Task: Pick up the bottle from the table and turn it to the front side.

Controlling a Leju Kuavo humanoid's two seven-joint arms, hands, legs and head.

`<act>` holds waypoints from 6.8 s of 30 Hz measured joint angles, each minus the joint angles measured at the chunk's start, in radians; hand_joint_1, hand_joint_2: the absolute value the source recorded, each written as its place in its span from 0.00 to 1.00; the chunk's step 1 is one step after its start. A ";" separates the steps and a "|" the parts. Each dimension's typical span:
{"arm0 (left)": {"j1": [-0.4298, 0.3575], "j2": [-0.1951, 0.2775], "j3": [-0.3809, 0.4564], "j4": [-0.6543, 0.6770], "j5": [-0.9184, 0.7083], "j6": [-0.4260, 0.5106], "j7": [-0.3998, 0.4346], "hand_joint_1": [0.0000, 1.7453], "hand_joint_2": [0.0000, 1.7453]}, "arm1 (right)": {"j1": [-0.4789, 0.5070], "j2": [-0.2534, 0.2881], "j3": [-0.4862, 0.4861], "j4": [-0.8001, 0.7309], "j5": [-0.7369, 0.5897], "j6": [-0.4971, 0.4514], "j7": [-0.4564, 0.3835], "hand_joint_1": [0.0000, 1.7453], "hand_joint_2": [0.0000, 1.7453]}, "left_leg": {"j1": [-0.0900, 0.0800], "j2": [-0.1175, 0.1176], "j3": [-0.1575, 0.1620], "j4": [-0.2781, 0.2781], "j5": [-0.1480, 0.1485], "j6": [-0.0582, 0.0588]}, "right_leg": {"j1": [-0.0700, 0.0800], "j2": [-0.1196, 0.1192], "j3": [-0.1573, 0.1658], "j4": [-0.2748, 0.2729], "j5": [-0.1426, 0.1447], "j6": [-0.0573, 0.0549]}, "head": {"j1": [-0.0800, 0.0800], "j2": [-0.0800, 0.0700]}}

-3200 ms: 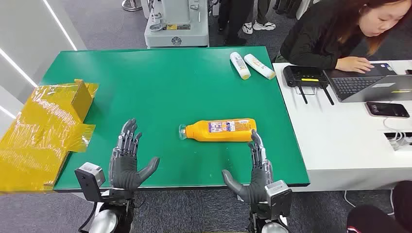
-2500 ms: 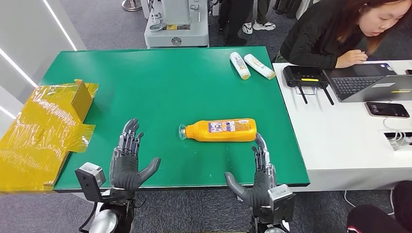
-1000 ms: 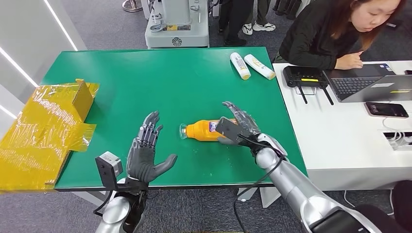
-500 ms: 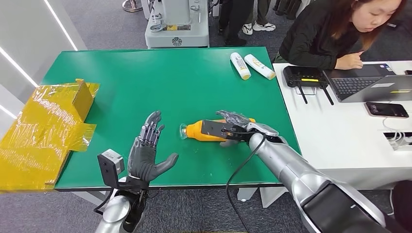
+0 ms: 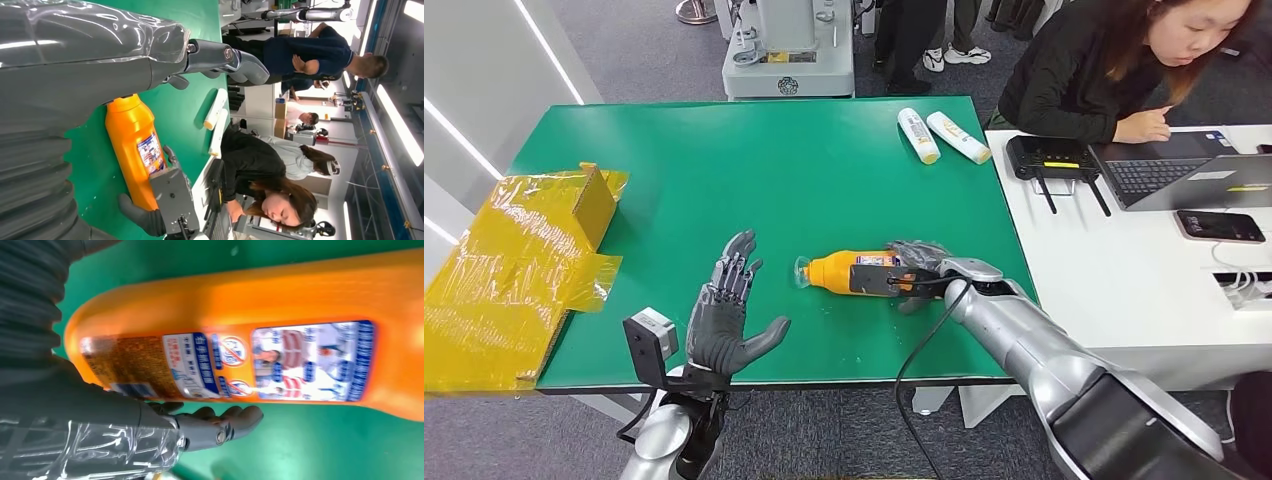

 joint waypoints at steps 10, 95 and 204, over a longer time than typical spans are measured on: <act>0.001 0.001 0.000 0.000 0.004 0.000 0.000 0.00 1.00 | -0.008 -0.025 0.020 0.010 0.007 0.000 0.003 0.00 1.00 | 0.000 0.000 0.000 0.000 0.000 0.000 | 0.000 0.000 0.000 0.000 0.000 0.000 | 0.000 0.000; 0.040 0.032 0.000 0.001 0.039 0.042 -0.037 0.00 1.00 | 0.732 -0.111 -0.288 -0.867 -0.614 -0.524 -0.470 1.00 1.00 | 0.001 -0.002 -0.004 0.000 0.001 0.001 | 0.001 -0.002 -0.003 -0.001 0.000 0.001 | 0.000 0.000; -0.501 0.040 -0.012 0.472 0.130 0.010 0.028 1.00 1.00 | 0.544 0.050 -0.250 -0.597 -0.413 -0.342 -0.443 0.00 1.00 | 0.001 0.000 -0.006 0.000 0.006 -0.002 | 0.001 0.000 -0.007 0.002 0.005 -0.002 | 0.000 0.000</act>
